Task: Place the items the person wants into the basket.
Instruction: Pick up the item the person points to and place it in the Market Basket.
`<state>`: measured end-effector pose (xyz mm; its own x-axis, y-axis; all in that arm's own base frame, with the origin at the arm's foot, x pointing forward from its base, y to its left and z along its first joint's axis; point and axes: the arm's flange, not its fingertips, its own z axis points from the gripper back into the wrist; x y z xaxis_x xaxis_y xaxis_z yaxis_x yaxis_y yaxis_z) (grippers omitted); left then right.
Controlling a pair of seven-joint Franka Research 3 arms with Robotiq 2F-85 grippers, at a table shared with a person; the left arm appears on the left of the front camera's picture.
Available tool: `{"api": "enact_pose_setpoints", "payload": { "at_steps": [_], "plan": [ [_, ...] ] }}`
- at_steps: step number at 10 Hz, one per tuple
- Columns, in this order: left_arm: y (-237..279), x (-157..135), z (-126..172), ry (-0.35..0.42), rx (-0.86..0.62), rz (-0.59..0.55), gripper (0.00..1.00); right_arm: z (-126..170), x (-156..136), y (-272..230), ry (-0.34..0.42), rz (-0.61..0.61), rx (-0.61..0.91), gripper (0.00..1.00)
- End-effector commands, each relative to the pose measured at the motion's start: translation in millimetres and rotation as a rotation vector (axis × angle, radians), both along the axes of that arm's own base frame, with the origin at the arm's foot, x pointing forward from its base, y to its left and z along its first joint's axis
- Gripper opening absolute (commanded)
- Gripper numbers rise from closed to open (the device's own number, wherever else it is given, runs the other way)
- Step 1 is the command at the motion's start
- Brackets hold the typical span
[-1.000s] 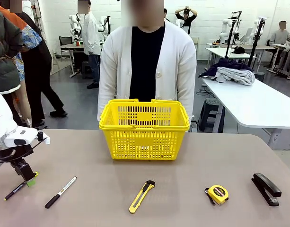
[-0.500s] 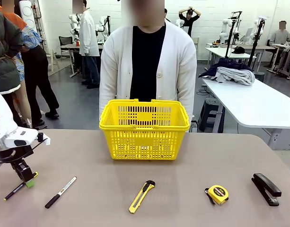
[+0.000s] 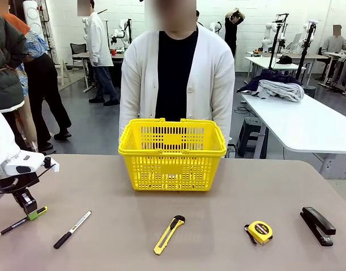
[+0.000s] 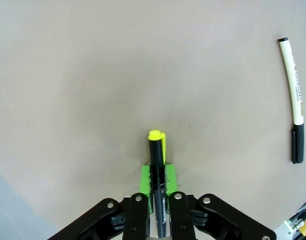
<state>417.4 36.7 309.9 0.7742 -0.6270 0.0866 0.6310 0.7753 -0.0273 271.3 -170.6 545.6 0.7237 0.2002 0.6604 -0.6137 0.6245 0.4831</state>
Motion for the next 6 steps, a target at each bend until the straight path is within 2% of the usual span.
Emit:
{"api": "enact_pose_setpoints", "payload": {
  "at_steps": [1,4,5,6],
  "plan": [
    [3.2,-24.3,-6.3,0.0,0.023,-0.004,0.0,-0.3,1.6,-0.1,-0.018,0.01,0.021,1.0],
    [6.5,-20.9,-0.4,0.007,0.02,-0.003,0.0,-0.3,1.6,-0.1,-0.018,0.01,0.021,1.0],
    [8.6,-18.5,9.8,0.026,0.06,-0.036,0.0,-0.3,1.6,-0.1,-0.018,0.01,0.021,1.0],
    [10.7,-17.7,33.1,0.049,0.093,-0.077,0.05,-0.3,1.6,-0.1,-0.018,0.01,0.021,1.0]
  ]
}}
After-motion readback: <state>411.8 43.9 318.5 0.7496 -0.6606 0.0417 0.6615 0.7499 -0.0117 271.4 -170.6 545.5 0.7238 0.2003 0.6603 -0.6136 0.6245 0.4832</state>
